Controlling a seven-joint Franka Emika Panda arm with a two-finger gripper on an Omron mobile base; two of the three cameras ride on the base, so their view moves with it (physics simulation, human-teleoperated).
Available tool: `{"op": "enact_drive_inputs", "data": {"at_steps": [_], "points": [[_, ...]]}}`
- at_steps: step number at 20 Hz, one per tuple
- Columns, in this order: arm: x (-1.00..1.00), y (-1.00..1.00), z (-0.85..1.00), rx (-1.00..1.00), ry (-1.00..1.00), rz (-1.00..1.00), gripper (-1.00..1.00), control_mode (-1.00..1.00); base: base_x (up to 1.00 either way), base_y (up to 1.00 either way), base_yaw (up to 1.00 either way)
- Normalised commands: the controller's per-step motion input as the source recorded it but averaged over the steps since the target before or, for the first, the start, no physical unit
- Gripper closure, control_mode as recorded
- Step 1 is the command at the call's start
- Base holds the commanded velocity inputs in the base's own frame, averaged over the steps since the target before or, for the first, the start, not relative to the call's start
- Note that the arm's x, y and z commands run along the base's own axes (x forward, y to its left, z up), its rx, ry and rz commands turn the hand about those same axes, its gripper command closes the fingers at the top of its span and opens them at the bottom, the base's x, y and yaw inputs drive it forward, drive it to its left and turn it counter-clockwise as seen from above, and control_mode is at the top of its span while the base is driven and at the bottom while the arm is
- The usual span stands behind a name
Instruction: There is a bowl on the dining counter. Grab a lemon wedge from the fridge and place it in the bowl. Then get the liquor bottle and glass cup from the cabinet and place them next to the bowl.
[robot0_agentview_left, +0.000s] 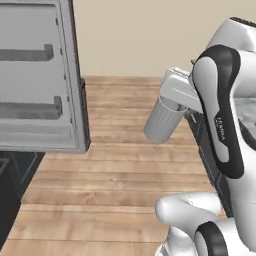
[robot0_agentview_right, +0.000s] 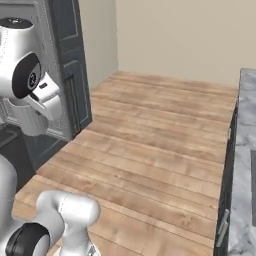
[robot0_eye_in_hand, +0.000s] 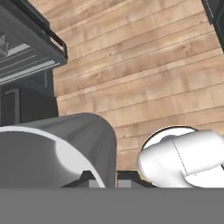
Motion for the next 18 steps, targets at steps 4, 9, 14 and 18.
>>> {"op": "enact_drive_inputs", "data": {"at_steps": [4,9,14,18], "points": [[0.0,0.0,0.0,0.0,0.0,0.0,1.0,1.0,0.79,-0.95,-0.2],[0.0,0.0,0.0,0.0,0.0,0.0,1.0,1.0,1.0,-0.45,-0.12],[0.0,0.0,0.0,0.0,0.0,0.0,1.0,1.0,1.0,-0.19,-0.11],[0.0,0.0,0.0,0.0,0.0,0.0,1.0,1.0,1.0,0.0,-0.15]]}}
